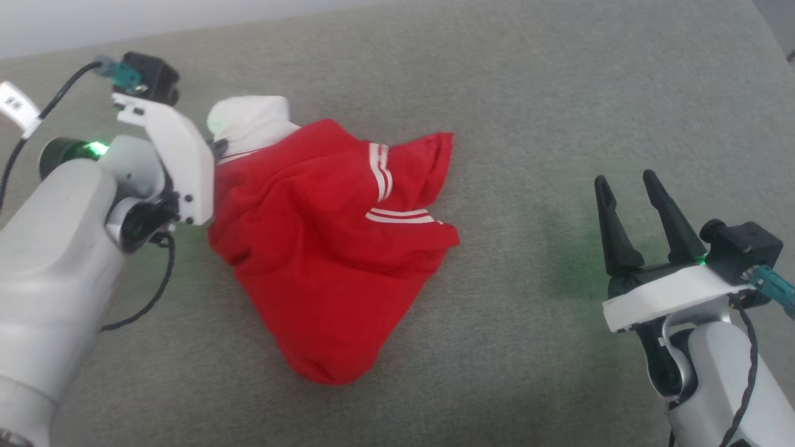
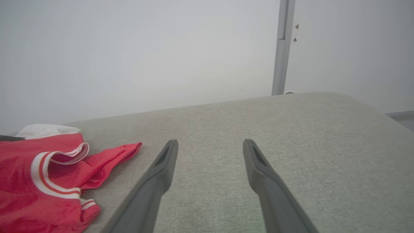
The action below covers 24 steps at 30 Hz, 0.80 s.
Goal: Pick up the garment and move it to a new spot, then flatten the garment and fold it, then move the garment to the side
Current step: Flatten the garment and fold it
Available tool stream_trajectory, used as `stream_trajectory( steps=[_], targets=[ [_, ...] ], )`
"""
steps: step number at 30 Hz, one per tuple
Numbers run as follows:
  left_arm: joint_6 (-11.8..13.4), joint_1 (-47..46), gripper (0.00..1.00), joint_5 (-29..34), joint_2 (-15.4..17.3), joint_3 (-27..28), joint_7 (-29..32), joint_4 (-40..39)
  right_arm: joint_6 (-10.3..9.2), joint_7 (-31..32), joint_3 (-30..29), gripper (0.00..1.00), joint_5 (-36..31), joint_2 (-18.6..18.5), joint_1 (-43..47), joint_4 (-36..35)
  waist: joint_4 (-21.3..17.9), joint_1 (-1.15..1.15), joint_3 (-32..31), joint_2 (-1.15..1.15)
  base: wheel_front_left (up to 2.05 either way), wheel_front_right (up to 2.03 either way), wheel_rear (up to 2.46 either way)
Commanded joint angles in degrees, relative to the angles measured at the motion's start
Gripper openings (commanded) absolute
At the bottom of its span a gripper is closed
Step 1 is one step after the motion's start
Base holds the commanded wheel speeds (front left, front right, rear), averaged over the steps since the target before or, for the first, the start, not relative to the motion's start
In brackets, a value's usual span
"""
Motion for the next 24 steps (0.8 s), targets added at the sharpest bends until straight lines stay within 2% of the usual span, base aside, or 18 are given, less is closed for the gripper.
stream_trajectory(
  steps=[1,5,10,16,20,24],
  targets=[
    [0.6,1.8,0.0,-0.9,1.0,0.7,-1.0,-0.6,-0.02,-0.3,0.0,1.0,-0.3,-0.2,0.5,0.0,1.5,0.0,-1.2,0.0,0.0,0.0,0.0],
    [2.1,5.3,0.0,-1.5,3.9,2.3,-3.3,-3.1,-0.02,-0.3,-0.2,1.0,-0.5,-0.5,1.5,0.3,3.3,0.0,-2.8,0.0,0.0,0.0,0.0],
    [5.9,12.2,0.0,-2.9,8.7,4.5,-5.3,-7.1,-0.02,-0.3,-0.1,1.0,-0.8,-0.7,2.4,0.7,4.8,0.0,-4.4,0.0,0.0,0.0,0.0],
    [10.1,20.6,0.0,-5.4,12.5,6.9,-6.5,-11.6,-0.02,-0.2,0.0,1.0,-0.8,-0.7,2.9,0.7,5.8,0.0,-5.3,0.0,0.0,0.0,0.0],
    [12.7,26.6,0.0,-7.9,13.8,8.1,-6.8,-14.5,-0.02,0.0,0.1,1.0,-0.6,-0.8,3.1,0.8,6.3,0.0,-5.7,0.0,0.0,0.0,0.0],
    [14.5,31.4,0.0,-9.7,13.1,8.5,-6.9,-15.8,-0.02,0.3,0.4,1.0,-0.1,-0.7,3.1,1.0,6.8,0.0,-6.0,0.0,0.0,0.0,0.0]
  ],
)
